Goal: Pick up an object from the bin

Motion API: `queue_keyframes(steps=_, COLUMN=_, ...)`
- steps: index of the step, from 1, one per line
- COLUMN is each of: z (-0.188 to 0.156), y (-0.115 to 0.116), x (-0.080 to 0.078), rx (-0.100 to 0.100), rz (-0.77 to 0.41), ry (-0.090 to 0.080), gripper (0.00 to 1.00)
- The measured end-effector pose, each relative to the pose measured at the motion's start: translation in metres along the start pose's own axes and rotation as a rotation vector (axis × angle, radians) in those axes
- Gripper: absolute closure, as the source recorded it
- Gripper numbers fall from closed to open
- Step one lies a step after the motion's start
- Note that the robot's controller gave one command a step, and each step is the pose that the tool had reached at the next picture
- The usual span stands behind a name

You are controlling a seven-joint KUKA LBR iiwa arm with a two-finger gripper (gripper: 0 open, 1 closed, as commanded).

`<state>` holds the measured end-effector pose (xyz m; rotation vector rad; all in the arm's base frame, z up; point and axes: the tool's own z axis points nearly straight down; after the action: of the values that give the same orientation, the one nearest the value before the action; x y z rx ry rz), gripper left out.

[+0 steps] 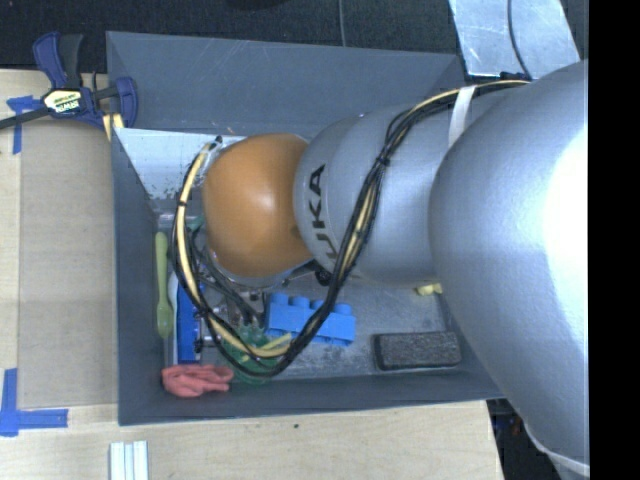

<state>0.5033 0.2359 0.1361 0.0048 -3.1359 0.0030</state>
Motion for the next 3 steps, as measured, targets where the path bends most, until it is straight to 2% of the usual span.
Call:
queue_keyframes(steps=1, z=-0.005, y=-0.001, x=-0.002, rx=-0.003, rz=0.004, ry=-0.007, gripper=0.0)
queue_keyframes(steps=2, z=0.006, y=-0.055, x=0.004, rx=-0.005, rz=0.158, ry=-0.007, gripper=0.0)
queue_keyframes(steps=3, z=0.008, y=-0.096, x=0.001, rx=-0.001, rz=0.131, ry=-0.005, gripper=0.0)
